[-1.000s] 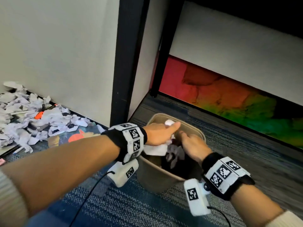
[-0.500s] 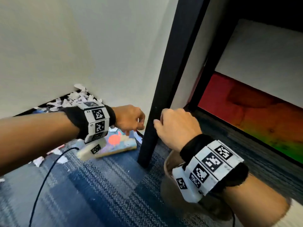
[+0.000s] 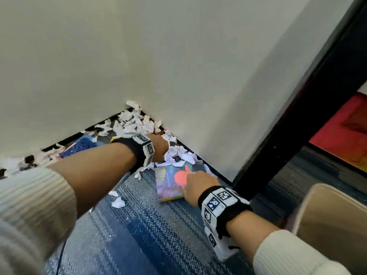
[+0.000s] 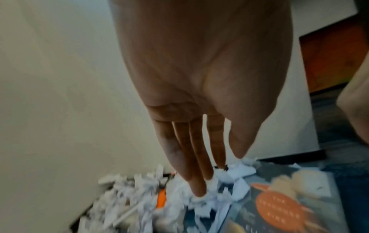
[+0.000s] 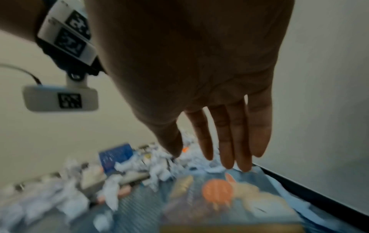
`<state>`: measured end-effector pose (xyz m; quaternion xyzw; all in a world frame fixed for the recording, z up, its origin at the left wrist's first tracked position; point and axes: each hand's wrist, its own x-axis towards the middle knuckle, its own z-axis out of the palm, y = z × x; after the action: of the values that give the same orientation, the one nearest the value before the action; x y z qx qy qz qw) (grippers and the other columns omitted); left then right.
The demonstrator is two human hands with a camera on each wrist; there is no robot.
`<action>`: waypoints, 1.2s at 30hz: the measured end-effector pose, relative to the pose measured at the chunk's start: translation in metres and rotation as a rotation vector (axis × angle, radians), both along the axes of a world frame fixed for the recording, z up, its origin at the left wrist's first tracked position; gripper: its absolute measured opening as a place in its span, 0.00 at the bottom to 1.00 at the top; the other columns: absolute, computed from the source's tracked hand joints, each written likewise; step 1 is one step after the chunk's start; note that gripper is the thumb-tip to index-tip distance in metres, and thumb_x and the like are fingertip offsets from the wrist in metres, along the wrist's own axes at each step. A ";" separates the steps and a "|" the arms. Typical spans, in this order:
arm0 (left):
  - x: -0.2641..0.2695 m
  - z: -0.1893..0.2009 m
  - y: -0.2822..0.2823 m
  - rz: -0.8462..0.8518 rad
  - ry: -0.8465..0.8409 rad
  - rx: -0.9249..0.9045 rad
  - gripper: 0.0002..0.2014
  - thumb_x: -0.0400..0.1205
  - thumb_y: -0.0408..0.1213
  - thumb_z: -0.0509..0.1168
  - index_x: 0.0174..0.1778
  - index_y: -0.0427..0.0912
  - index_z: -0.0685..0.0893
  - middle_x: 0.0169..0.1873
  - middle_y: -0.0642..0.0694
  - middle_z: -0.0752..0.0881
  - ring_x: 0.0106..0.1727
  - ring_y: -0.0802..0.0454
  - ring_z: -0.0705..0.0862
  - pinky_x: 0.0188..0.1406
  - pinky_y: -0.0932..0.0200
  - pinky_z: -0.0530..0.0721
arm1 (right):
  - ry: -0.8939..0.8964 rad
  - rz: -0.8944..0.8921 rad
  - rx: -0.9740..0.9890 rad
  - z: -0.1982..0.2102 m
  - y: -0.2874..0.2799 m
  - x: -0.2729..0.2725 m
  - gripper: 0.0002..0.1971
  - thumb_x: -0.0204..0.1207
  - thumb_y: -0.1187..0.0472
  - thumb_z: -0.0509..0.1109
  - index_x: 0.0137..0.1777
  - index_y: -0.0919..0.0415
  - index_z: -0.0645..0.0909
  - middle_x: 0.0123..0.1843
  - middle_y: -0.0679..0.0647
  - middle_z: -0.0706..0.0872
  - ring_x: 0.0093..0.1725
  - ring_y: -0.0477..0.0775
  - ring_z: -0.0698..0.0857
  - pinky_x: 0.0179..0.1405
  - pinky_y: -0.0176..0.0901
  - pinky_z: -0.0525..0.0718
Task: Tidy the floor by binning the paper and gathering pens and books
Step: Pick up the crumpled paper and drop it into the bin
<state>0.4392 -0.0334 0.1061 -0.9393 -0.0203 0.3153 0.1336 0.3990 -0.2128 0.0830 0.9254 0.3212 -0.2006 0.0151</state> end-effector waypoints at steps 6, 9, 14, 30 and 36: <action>0.064 -0.031 0.058 0.086 -0.220 -0.113 0.14 0.75 0.39 0.69 0.55 0.41 0.85 0.49 0.39 0.86 0.57 0.39 0.86 0.50 0.52 0.84 | 0.085 -0.202 -0.159 -0.064 0.012 0.043 0.20 0.82 0.56 0.60 0.71 0.62 0.71 0.71 0.61 0.75 0.70 0.63 0.78 0.67 0.51 0.76; 0.048 -0.048 0.041 0.090 -0.272 -0.202 0.17 0.83 0.38 0.61 0.68 0.39 0.77 0.65 0.38 0.81 0.66 0.38 0.81 0.58 0.49 0.81 | 0.072 -0.336 -0.165 -0.069 0.012 0.050 0.18 0.81 0.57 0.61 0.68 0.62 0.71 0.69 0.62 0.75 0.67 0.63 0.79 0.63 0.52 0.78; 0.034 -0.131 0.029 0.157 -0.234 -0.312 0.33 0.80 0.47 0.69 0.77 0.43 0.61 0.69 0.37 0.68 0.68 0.36 0.76 0.57 0.44 0.81 | 0.032 -0.474 -0.192 -0.095 0.010 0.066 0.19 0.80 0.64 0.60 0.71 0.62 0.67 0.69 0.61 0.73 0.68 0.61 0.79 0.61 0.50 0.79; 0.070 -0.214 0.045 -0.083 -0.307 -0.420 0.11 0.87 0.39 0.54 0.60 0.41 0.78 0.63 0.38 0.71 0.64 0.36 0.72 0.57 0.42 0.81 | -0.098 -0.608 -0.105 -0.156 -0.009 0.119 0.13 0.77 0.55 0.70 0.53 0.65 0.83 0.55 0.64 0.86 0.54 0.66 0.86 0.46 0.50 0.82; 0.065 -0.188 0.048 -0.134 -0.296 -0.378 0.08 0.65 0.28 0.77 0.34 0.34 0.83 0.35 0.34 0.80 0.36 0.37 0.80 0.27 0.55 0.72 | -0.115 -0.618 -0.014 -0.159 -0.010 0.114 0.08 0.81 0.61 0.62 0.51 0.59 0.83 0.56 0.63 0.86 0.53 0.66 0.86 0.46 0.49 0.81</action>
<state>0.5042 0.0144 -0.0816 -0.9828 0.0820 0.1628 -0.0283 0.5133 -0.2231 -0.0761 0.9889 0.0220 -0.1454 -0.0221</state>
